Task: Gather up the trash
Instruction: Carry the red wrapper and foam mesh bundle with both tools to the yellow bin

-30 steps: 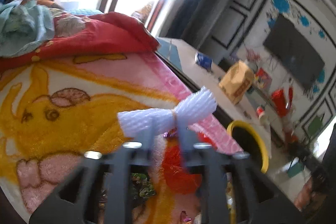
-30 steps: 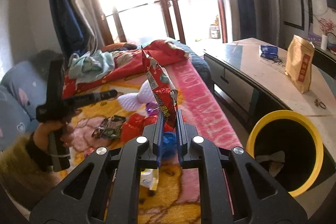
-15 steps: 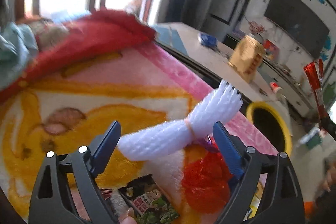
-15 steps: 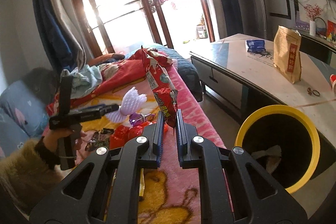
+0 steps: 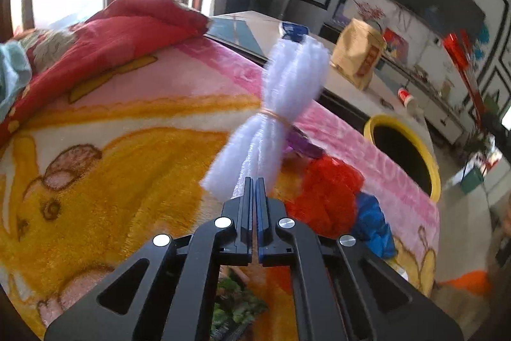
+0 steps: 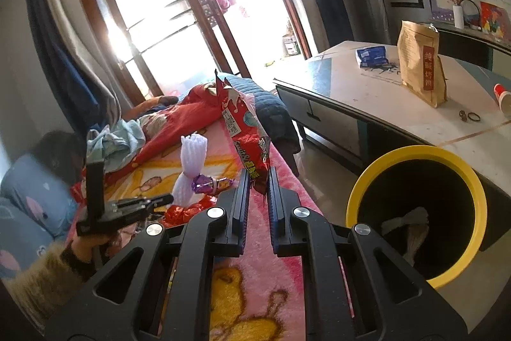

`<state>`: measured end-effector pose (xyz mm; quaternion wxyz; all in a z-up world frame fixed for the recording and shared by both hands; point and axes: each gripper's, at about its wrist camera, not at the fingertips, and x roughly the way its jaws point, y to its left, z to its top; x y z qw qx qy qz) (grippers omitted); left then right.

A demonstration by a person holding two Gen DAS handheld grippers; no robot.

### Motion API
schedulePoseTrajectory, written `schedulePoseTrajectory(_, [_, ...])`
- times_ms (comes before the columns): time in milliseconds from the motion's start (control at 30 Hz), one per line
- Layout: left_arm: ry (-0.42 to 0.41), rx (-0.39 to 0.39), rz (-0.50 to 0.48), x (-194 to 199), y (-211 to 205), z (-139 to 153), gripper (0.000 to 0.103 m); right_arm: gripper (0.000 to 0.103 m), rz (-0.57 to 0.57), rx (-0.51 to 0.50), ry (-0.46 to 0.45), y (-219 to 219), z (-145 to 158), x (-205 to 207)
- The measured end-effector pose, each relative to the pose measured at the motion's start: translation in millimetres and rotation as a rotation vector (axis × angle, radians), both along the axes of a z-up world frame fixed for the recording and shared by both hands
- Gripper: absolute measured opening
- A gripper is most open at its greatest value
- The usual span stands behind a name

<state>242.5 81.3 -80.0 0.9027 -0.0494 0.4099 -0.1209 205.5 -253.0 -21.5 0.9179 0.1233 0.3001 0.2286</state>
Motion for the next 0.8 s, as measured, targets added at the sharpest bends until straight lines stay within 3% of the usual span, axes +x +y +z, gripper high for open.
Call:
schedulePoseTrajectory(200, [-0.061,0.093,-0.002,0.1,-16.5,10.7,0.003,0.007,-0.010,0.011,-0.008,-3.0,3.3,-3.7])
schedulePoseTrajectory(400, [-0.046,0.143,0.013,10.5,-18.4,13.2,0.003,0.007,-0.034,0.025,-0.038,-12.6,12.6,-7.1])
schedulePoseTrajectory(467, [-0.039,0.156,0.023,15.0,-19.0,11.0,0.009,0.007,-0.044,0.034,-0.043,-18.1,14.7,-7.4])
schedulePoseTrajectory(533, [-0.020,0.152,0.027,20.6,-17.3,5.9,0.016,0.007,-0.054,0.042,-0.046,-22.5,16.4,-6.5])
schedulePoseTrajectory(800, [0.046,0.140,0.030,39.4,-19.0,-13.4,0.012,0.007,-0.087,0.077,-0.045,-39.5,18.9,-2.0])
